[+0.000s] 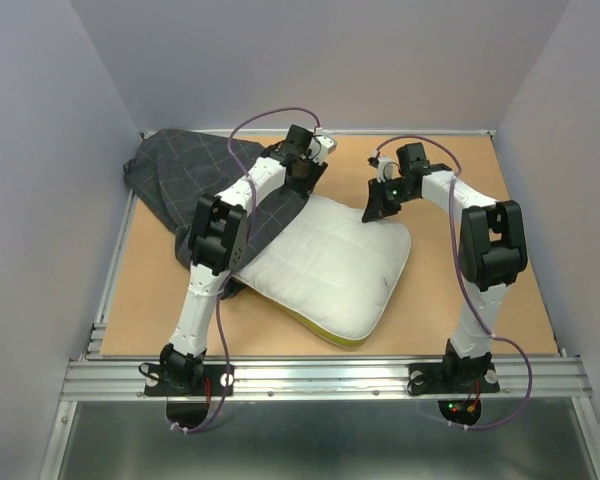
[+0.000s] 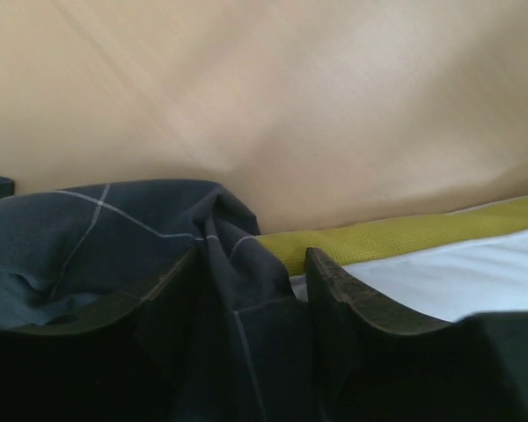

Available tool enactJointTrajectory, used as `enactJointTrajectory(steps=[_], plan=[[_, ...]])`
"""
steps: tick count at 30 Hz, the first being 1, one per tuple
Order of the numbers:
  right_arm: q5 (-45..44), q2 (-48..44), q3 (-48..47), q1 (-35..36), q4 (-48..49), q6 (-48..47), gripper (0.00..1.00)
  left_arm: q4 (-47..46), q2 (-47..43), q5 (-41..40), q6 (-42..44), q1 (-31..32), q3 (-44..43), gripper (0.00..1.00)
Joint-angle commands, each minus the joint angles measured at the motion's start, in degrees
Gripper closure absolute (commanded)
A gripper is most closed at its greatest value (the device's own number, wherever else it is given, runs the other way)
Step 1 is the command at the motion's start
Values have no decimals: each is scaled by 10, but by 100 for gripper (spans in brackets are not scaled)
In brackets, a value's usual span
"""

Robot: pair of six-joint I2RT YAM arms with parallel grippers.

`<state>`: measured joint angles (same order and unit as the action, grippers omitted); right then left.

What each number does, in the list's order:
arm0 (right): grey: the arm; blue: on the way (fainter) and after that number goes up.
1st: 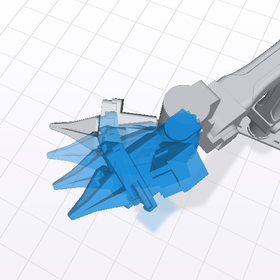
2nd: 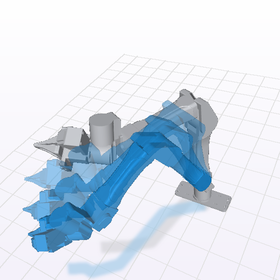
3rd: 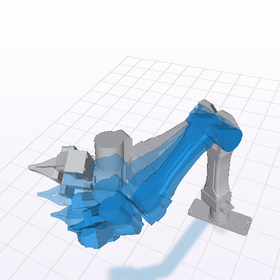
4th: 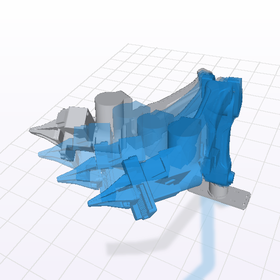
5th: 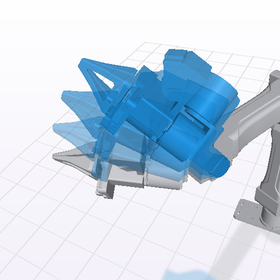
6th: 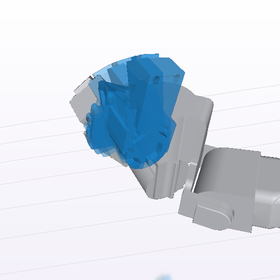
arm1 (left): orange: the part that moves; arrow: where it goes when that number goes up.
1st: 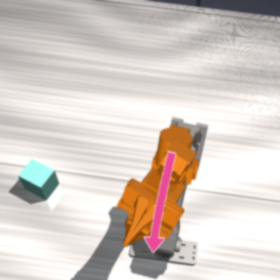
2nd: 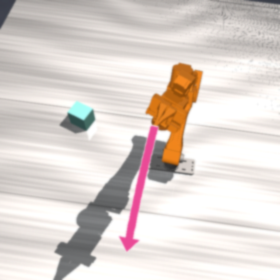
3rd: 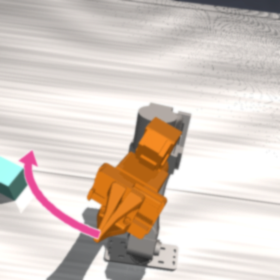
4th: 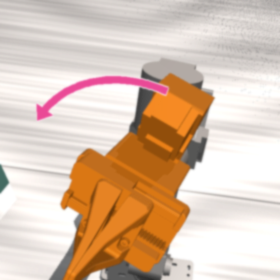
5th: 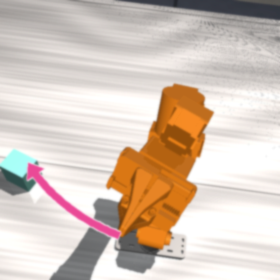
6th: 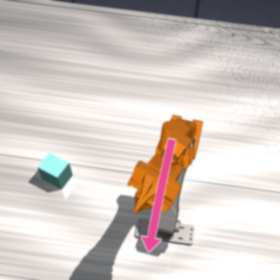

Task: Put the pillow into the pillowcase

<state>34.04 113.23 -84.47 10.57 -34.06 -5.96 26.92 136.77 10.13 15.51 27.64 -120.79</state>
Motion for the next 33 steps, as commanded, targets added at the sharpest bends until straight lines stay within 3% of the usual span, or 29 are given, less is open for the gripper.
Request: enactJointTrajectory(steps=[1,3,4,7,8,11,19,23,26,30,33], plan=[[56,-29,18,-2,-1,-15,99,26,-19,-50,-10,-3,-30,58],[66,-48,28,-2,2,-15,100,25,-19,-36,-19,-3,-37,70],[70,-56,33,-1,13,-13,100,25,-21,-3,-23,-2,-42,82],[70,-80,48,0,31,-3,100,23,-34,72,-38,5,-52,96],[69,-84,50,0,39,-1,100,13,-48,131,-43,14,-50,99],[74,-89,47,1,51,14,100,-12,-79,213,-65,36,-36,100],[93,-116,19,5,92,53,99,-91,-128,334,-169,101,35,100],[88,-136,32,5,104,55,99,-212,-170,381,-233,109,81,100],[76,-149,47,5,112,58,100,-266,-179,406,-282,114,114,100],[50,-158,55,-2,119,57,99,-285,-167,397,-275,115,138,100],[12,-148,46,-22,127,57,99,-253,-144,344,-243,92,113,84]])
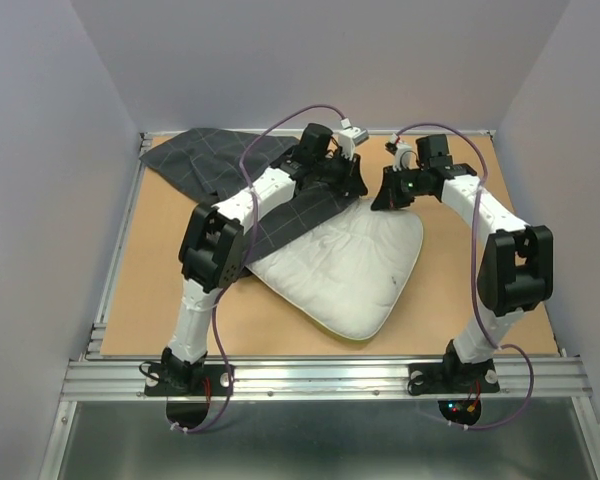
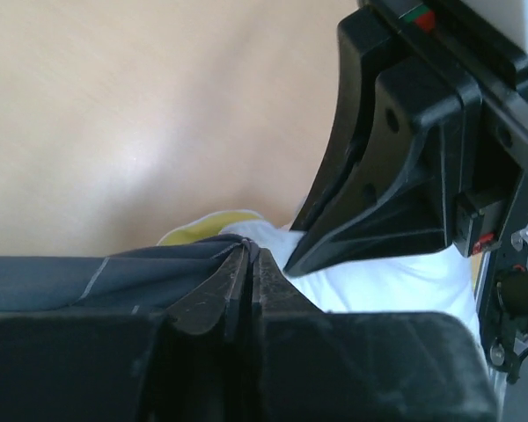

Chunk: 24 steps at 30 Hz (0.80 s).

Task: Put the pillow into the pillowcase

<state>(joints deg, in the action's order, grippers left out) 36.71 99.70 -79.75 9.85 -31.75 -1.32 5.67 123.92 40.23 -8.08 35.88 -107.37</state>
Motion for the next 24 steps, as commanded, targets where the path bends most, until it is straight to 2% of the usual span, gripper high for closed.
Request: enactJointTrajectory(steps=[1,2,4,5,7,8,9,10,11,13,15,19,22,24], plan=[[-28,1,-5,-21,107,11,100,-24,-10,29,3,1,-38,74],[-53,10,-11,-32,113,9,100,12,-4,0,36,-8,-76,57],[-72,37,-20,-41,114,2,99,42,-11,-21,69,-42,-103,47],[-91,47,-27,-42,112,-6,99,63,-33,-42,95,-70,-107,36],[-100,54,-29,-42,110,-6,84,68,-74,-45,104,-87,-77,30],[-107,44,-27,-43,108,-6,67,69,-124,-38,105,-125,-54,20],[-109,34,-20,-40,107,-7,27,68,-152,-35,105,-145,4,19],[-116,21,-16,-33,105,-9,7,66,-182,-32,105,-187,36,8],[-141,6,-16,-25,101,-15,1,66,-211,-27,107,-207,70,7],[-165,-35,-14,2,86,-49,0,66,-299,-27,113,-251,165,5],[-205,-63,-6,67,58,-76,0,79,-374,-28,124,-313,244,4],[-277,-80,43,209,34,-101,0,166,-473,-53,224,-370,334,4],[-322,-64,64,325,34,-95,0,258,-542,-82,327,-375,395,6],[-336,-55,71,358,34,-81,0,303,-599,-101,357,-375,451,5]])
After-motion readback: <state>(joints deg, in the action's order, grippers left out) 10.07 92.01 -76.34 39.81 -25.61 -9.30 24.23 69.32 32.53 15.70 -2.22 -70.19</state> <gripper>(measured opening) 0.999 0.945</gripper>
